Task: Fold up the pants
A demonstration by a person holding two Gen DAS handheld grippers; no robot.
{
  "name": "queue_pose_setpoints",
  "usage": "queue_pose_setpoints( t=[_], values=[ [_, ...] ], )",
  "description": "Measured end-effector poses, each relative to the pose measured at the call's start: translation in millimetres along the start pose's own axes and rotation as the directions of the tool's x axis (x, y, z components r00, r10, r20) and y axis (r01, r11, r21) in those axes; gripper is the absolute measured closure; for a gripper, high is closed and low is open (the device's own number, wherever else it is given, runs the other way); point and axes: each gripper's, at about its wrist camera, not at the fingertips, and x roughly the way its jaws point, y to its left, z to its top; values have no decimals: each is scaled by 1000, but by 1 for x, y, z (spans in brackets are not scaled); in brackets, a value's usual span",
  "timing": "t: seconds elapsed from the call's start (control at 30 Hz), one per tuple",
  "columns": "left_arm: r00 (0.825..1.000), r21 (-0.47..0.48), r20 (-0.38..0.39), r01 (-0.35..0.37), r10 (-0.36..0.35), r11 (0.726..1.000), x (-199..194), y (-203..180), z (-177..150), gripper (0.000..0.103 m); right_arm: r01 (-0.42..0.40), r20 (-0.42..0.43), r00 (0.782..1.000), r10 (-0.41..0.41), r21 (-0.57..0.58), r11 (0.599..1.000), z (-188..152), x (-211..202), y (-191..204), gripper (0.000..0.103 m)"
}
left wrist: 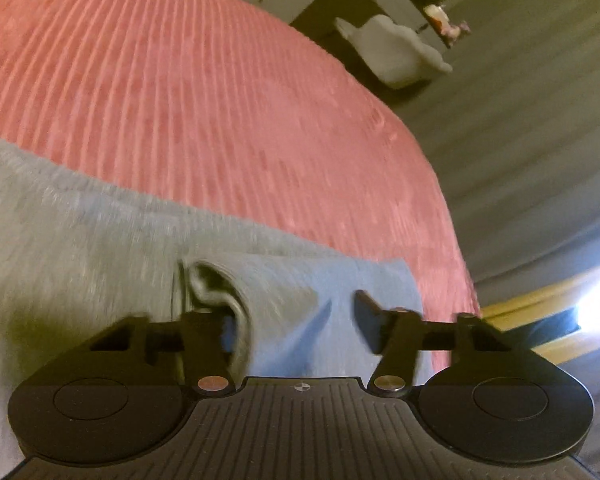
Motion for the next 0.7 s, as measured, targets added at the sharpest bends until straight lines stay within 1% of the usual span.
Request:
queue_pose_setpoints(
  t=[0.03,0.07,0.1,0.13,0.17,0.2,0.23,0.3,0.33,0.37,0.4,0.43,0.47,0.53,0.6,0.67,0.7],
  values=[
    [1000,-10,-1,2,-2,1000,5,2,4,82,8,0,1000,-8,-22,1000,0,2,3,5],
    [1000,-7,-1,2,-2,1000,7,1,7,94,18,0,1000,-18,-41,999,0,8,6,5],
    [1000,32,30,1,-2,999,3,-4,8,94,24,2,1000,-24,-56,998,-1,8,9,5],
    [996,104,88,-15,6,994,-4,-13,6,94,27,3,1000,-26,-65,998,-2,7,10,6],
    [987,200,158,-39,7,979,-15,-25,1,93,25,7,1000,-25,-71,997,-3,5,12,10],
    [979,271,205,-55,-1,961,-22,-32,-5,92,13,18,1000,-12,-84,996,-2,3,14,19],
    [975,302,222,-80,11,950,-26,-35,-8,91,-2,31,1000,5,-94,996,-2,-1,15,22],
    [969,302,213,-190,128,934,-19,-29,-10,81,-36,46,998,39,-73,997,0,-6,13,33],
    [949,283,211,-287,232,915,-11,-21,-10,79,-34,51,998,37,-54,998,2,-6,10,36],
    [925,265,210,-367,318,892,-7,-13,-10,76,-22,50,998,23,-37,999,1,-7,6,44],
    [907,250,210,-411,365,877,-6,-6,-11,69,-2,43,999,3,-20,1000,3,-9,3,50],
    [901,232,214,-423,378,876,-10,-1,-13,65,11,39,999,-11,-5,1000,3,-11,0,52],
    [911,214,212,-396,353,893,-18,2,-19,61,13,38,999,-13,9,1000,3,-16,-3,52],
    [939,214,184,-328,292,920,-31,0,-34,53,11,42,999,-12,27,1000,2,-24,-6,52],
    [956,243,168,-275,239,930,-40,-10,-57,39,7,47,999,-7,-14,1000,-2,-30,1,52],
    [970,272,141,-233,200,934,-41,-18,-82,32,8,50,999,-5,-70,997,-5,-27,13,52],
    [977,280,113,-205,180,938,-38,-21,-94,31,5,41,999,-1,-81,997,-5,-22,17,52]
  ],
)
